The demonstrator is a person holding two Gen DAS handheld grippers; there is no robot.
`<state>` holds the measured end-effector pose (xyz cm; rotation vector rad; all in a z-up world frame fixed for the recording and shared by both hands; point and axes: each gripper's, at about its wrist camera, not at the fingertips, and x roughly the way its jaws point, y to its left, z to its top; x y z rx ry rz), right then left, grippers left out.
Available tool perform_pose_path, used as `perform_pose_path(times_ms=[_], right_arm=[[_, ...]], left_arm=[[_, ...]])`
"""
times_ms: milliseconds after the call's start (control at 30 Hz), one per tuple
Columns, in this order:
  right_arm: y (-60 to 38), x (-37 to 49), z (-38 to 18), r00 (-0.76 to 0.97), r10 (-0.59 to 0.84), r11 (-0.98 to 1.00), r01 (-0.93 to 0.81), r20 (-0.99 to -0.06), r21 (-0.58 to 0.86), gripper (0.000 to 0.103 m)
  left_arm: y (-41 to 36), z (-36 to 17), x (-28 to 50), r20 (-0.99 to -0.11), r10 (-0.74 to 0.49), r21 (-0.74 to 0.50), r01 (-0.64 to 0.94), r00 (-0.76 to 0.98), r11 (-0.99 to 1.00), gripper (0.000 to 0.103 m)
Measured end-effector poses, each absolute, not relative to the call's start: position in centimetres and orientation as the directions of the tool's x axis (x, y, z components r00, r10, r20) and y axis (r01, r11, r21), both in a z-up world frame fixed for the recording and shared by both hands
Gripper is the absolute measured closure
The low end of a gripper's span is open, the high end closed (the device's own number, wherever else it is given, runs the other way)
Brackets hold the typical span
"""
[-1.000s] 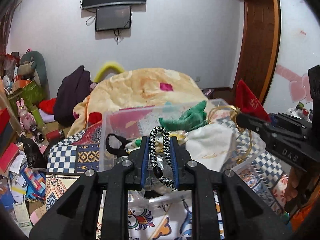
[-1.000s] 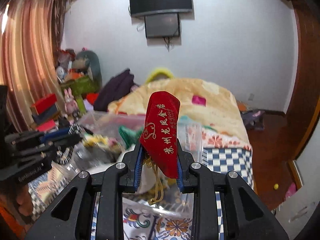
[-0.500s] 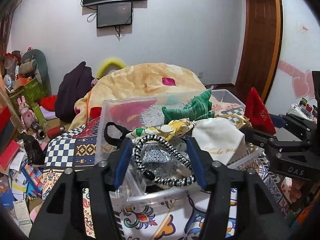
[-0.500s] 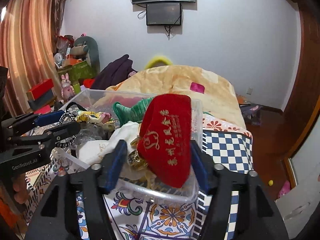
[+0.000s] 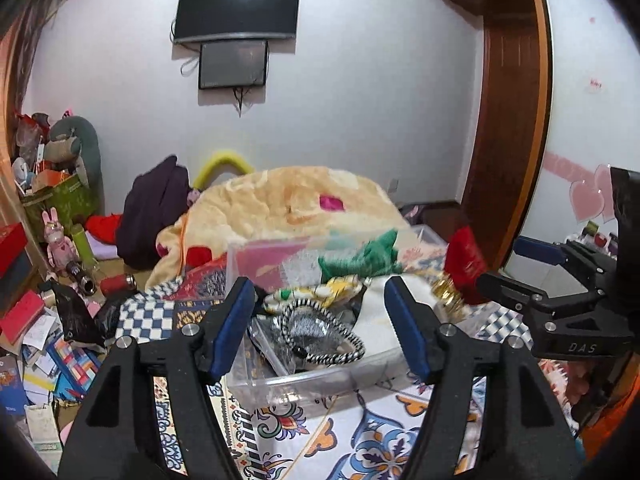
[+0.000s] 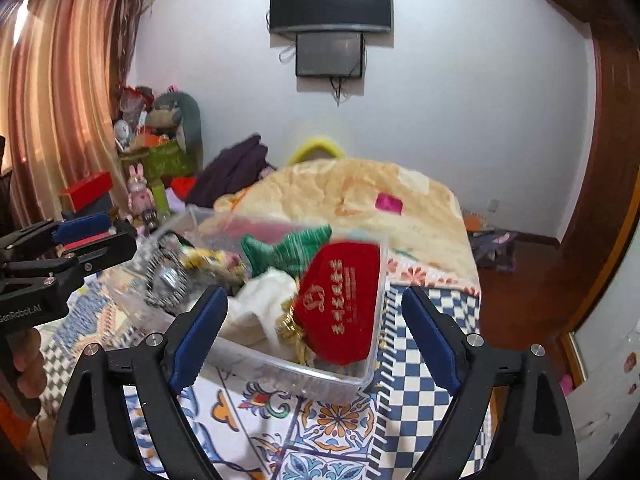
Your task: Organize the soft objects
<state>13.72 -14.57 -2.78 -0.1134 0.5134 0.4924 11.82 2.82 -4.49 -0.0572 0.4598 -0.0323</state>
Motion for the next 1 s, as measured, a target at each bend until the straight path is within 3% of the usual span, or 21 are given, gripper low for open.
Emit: perform_pose_path(times_ms=[133, 333, 533, 700, 1000], right_arm=[[-15.3, 11.8, 0.0, 0.79, 0.453, 0.874, -0.484, -0.414, 0.032, 0.015], [-16.5, 8.7, 4.2, 0.831, 0.488, 0.869, -0.492, -0.268, 0.058, 0.014], [-16.8, 6.5, 6.5, 0.851, 0.496, 0.868, -0.492, -0.173, 0.07, 0.005], [-16.7, 5.4, 6.8, 0.86, 0.491, 0.871, -0.488, -0.14, 0.055, 0.0], [-16.3, 4.8, 6.6, 0.854, 0.503, 0.864, -0.501, -0.133, 0.046, 0.0]], left_arm=[[2.8, -1.9, 9.9, -0.375, -0.051, -0.075, 0.025, 0.926, 0.997, 0.036], [2.2, 2.0, 6.4, -0.256, -0.023, -0.037, 0.014, 0.967, 0.999, 0.027], [1.6, 4.3, 4.1, -0.193, -0.022, -0.016, 0.019, 0.981, 1.0, 0.018], [1.4, 5.2, 2.8, -0.155, -0.023, -0.017, 0.021, 0.988, 1.0, 0.004], [0.8, 5.4, 2.1, -0.153, -0.033, -0.02, 0.031, 0.988, 0.999, 0.0]])
